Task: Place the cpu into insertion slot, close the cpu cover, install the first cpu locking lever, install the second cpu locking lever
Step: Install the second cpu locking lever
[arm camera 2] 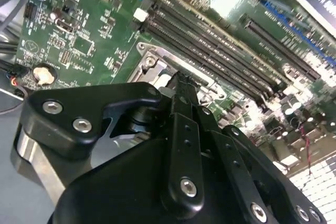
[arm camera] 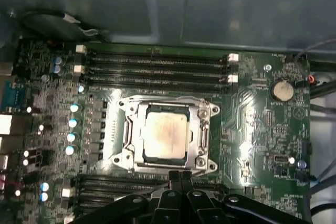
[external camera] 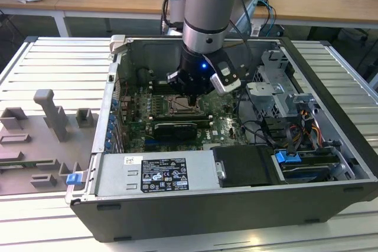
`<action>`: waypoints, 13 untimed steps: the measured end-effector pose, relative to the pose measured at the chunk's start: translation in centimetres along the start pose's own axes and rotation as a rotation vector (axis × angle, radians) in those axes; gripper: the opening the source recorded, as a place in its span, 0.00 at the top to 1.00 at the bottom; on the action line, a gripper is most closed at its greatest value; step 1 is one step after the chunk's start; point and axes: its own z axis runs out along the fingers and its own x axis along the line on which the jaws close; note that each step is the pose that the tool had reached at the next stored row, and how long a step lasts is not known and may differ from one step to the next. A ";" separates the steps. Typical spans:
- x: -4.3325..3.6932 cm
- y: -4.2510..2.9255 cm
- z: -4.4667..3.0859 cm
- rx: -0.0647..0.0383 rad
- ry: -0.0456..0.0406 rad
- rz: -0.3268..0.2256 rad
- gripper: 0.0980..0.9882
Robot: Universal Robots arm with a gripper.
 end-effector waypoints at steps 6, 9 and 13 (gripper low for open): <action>1.04 -1.29 -0.08 -0.038 -0.0022 -0.003 0.99; 2.00 -1.41 -0.04 -0.042 -0.0024 -0.003 0.99; 2.80 -1.45 0.53 -0.043 -0.0025 -0.003 0.99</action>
